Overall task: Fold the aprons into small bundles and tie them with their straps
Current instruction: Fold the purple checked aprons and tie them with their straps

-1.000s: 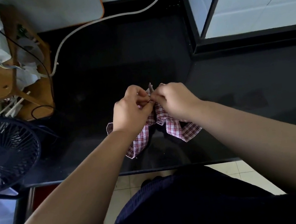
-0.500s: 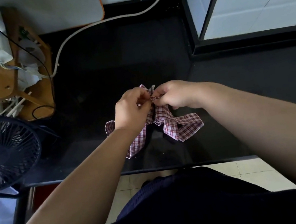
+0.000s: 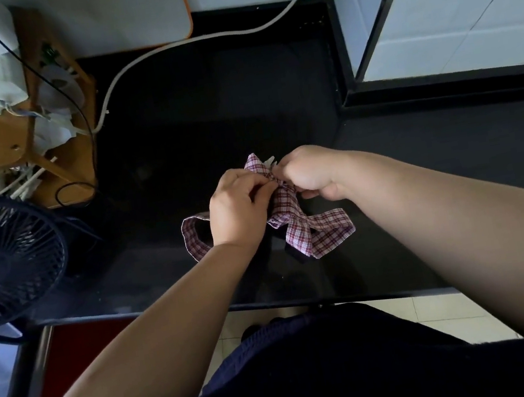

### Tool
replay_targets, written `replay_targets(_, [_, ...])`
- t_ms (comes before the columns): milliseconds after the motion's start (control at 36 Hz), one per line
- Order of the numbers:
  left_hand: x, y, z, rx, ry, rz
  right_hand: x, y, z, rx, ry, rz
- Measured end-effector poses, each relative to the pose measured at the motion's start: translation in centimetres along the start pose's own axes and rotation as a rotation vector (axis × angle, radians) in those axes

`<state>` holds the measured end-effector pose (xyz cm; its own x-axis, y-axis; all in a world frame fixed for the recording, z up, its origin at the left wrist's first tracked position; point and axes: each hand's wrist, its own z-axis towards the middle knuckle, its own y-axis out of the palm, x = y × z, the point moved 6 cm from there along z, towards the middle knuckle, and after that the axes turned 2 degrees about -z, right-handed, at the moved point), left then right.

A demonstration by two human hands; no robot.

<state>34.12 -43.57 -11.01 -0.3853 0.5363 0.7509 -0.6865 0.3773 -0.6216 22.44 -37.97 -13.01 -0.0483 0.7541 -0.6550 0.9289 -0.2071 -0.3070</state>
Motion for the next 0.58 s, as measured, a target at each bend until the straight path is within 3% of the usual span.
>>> replay_targets(222, [-0.4, 0.2, 0.9, -0.227, -0.046, 0.028, -0.4, -0.3, -1.0, -0.029, -0.223, -0.096])
replay_targets(417, [-1.1, -0.9, 2.0, -0.454, -0.117, 0.092, -0.7, -0.4, -2.0, 0.273, -0.576, -0.544])
replay_targets(583, [-1.5, -2.2, 1.5, -0.488, -0.06, 0.194, -0.2, 0.0, -1.4, 0.343, -0.62, -0.667])
